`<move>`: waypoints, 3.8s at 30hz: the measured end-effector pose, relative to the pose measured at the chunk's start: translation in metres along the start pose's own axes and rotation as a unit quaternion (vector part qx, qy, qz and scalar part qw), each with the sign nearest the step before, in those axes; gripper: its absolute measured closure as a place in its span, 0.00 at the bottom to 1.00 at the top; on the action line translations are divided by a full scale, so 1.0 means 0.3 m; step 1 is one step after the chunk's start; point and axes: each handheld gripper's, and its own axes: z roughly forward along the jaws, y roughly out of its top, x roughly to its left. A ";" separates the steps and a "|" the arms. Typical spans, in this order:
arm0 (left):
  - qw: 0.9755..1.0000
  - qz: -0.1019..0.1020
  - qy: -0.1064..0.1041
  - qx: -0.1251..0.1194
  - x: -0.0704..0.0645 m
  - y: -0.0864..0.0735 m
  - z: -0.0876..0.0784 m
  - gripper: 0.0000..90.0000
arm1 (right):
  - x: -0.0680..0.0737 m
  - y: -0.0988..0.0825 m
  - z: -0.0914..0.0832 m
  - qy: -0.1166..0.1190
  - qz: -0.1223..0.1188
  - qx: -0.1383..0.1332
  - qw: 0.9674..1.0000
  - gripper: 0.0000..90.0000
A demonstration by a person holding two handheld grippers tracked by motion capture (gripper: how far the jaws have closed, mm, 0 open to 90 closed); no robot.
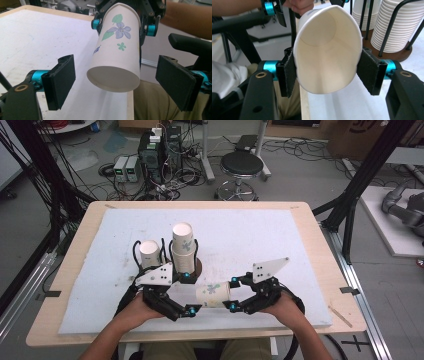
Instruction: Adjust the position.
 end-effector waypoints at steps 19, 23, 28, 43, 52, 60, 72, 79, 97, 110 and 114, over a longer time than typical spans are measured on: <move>0.996 0.016 0.013 0.086 0.001 0.022 0.019 0.19 | 0.009 0.169 0.041 -0.010 -0.058 0.149 0.987 0.42; 0.995 0.016 0.012 0.097 0.002 0.024 0.027 0.20 | 0.014 0.189 0.058 -0.015 -0.068 0.179 0.981 0.42; 0.994 0.017 0.011 0.109 0.003 0.022 0.037 0.20 | 0.018 0.208 0.076 -0.015 -0.076 0.207 0.975 0.42; 0.989 0.016 0.003 0.144 0.004 0.024 0.082 0.23 | 0.037 0.265 0.128 -0.020 -0.098 0.278 0.955 0.42; 0.987 0.015 -0.003 0.159 0.010 0.020 0.096 0.28 | 0.048 0.287 0.149 -0.021 -0.112 0.307 0.945 0.42; 0.986 0.013 -0.013 0.165 0.009 0.020 0.101 0.36 | 0.057 0.300 0.172 -0.016 -0.123 0.325 0.938 0.42; 0.987 0.008 -0.024 0.159 0.011 0.001 0.108 0.40 | 0.052 0.292 0.182 -0.006 -0.116 0.317 0.941 0.41; 0.988 0.006 -0.027 0.149 0.012 -0.005 0.106 0.41 | 0.034 0.271 0.175 0.004 -0.099 0.294 0.951 0.38; 0.998 -0.027 0.043 0.034 0.047 -0.095 -0.008 0.37 | -0.019 0.143 -0.040 -0.057 0.005 0.035 0.998 0.26; 0.994 -0.003 0.088 -0.059 0.025 -0.140 -0.075 0.36 | -0.040 -0.053 -0.122 -0.159 0.064 -0.024 0.985 0.24; 0.991 -0.003 0.103 -0.081 0.021 -0.155 -0.100 0.36 | -0.045 -0.116 -0.141 -0.208 0.075 -0.039 0.974 0.24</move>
